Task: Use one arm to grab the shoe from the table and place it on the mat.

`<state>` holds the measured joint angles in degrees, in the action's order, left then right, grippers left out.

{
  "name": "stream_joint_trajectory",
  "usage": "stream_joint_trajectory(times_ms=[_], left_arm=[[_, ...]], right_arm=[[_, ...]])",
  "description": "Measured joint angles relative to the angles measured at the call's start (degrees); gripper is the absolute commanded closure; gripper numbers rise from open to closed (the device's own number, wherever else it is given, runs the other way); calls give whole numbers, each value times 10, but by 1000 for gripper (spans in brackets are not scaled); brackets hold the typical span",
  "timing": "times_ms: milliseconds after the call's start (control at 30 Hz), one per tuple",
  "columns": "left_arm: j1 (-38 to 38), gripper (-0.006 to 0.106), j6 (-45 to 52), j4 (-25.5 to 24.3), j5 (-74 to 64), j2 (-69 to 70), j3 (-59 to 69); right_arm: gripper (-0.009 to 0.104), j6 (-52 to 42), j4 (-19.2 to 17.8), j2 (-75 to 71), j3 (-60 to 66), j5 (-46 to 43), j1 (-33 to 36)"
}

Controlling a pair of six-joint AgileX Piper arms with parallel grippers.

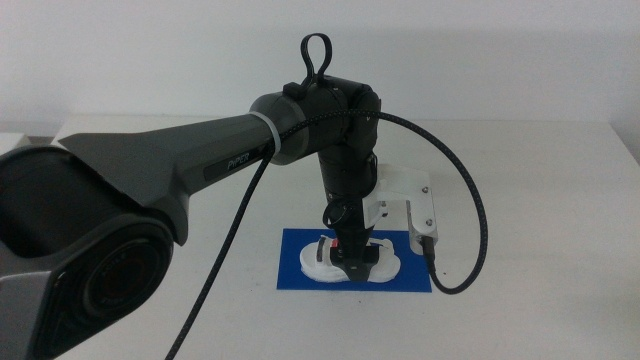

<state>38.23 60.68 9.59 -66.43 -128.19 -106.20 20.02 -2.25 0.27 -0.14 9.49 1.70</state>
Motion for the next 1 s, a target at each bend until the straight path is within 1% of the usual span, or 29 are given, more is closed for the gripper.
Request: stream_joint_trajectory(times_ms=[100, 200, 300, 400, 500, 600, 667, 733, 800, 900, 1000], left_arm=[[0, 7, -42, -21, -9, 5, -5], [0, 7, -106, -56, -20, 34, -20], [0, 7, -168, -90, -13, 96, -34], [-1, 7, -224, -100, 10, 182, -38], [-24, 8, -305, -67, 47, 280, -33], [-83, 8, -405, -17, 55, 375, 9], [-133, 8, -454, -1, 75, 451, 78], [-174, 8, -493, -6, 118, 526, 176], [-208, 8, -539, -26, 171, 607, 285], [-248, 8, -577, -71, 254, 720, 431], [-278, 8, -607, -91, 362, 817, 560]], right_arm=[[16, 0, 0, 0, 0, 0, 0], [16, 0, 0, 0, 0, 0, 0], [16, 0, 0, 0, 0, 0, 0], [16, 0, 0, 0, 0, 0, 0], [16, 0, 0, 0, 0, 0, 0], [16, 0, 0, 0, 0, 0, 0], [16, 0, 0, 0, 0, 0, 0], [16, 0, 0, 0, 0, 0, 0], [16, 0, 0, 0, 0, 0, 0], [16, 0, 0, 0, 0, 0, 0], [16, 0, 0, 0, 0, 0, 0]])
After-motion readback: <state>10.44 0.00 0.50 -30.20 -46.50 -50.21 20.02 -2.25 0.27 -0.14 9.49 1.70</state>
